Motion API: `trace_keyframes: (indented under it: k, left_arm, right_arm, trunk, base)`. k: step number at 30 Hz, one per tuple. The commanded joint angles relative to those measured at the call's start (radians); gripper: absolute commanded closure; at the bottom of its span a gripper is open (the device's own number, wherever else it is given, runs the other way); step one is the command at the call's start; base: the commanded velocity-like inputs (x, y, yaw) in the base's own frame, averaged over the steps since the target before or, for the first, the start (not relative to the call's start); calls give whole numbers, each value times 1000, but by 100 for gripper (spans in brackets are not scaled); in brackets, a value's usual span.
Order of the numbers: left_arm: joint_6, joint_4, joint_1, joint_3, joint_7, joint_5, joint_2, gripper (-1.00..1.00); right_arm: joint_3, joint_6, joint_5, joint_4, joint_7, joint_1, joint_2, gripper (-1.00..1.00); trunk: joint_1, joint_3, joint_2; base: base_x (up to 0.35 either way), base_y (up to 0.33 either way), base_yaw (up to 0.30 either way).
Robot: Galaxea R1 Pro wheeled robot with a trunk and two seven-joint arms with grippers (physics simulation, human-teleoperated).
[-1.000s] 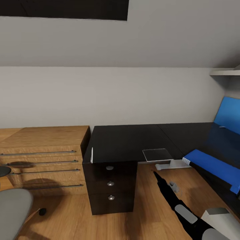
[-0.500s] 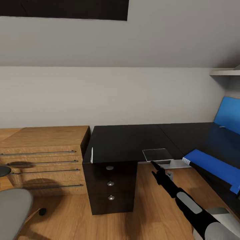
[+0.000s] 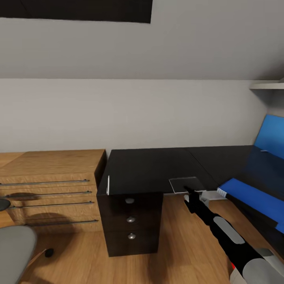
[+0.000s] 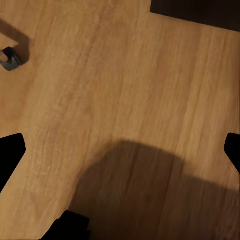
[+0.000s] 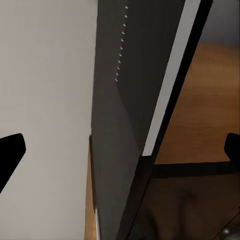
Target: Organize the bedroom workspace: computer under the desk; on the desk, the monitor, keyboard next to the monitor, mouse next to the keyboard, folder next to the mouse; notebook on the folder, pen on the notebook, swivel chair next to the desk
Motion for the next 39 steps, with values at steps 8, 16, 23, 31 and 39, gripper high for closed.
trace_keyframes:
  k: [8, 16, 23, 31, 39]
  left_arm:
    - [-27, -1, -1, -8, 7, 12, 1, -100]
    - [-28, -2, -1, -8, 7, 12, 2, -100]
    - [-28, -2, -1, -8, 5, 12, 2, -100]
    - [-28, -2, -1, -7, 5, 12, 2, -100]
    - [-27, -2, -1, -6, 5, 12, 4, -100]
  right_arm:
    - [7, 0, -35, 87, -1, -1, 10, -100]
    - [8, 0, -46, 101, -1, -1, 29, -100]
    - [8, 0, -46, 113, -1, -1, 39, -100]
    - [8, 0, -46, 114, -1, -1, 40, -100]
    - [8, -1, -45, 114, -1, -1, 40, -100]
  trunk:
    - [0, -1, 0]
    - [0, -1, 0]
    - [0, -1, 0]
    - [0, -1, 0]
    - [0, -1, 0]
  base:
    - [76, 0, 0]
    - [118, 0, 0]
    - [70, 42, 0]
    - [51, 54, 0]
    - [91, 102, 0]
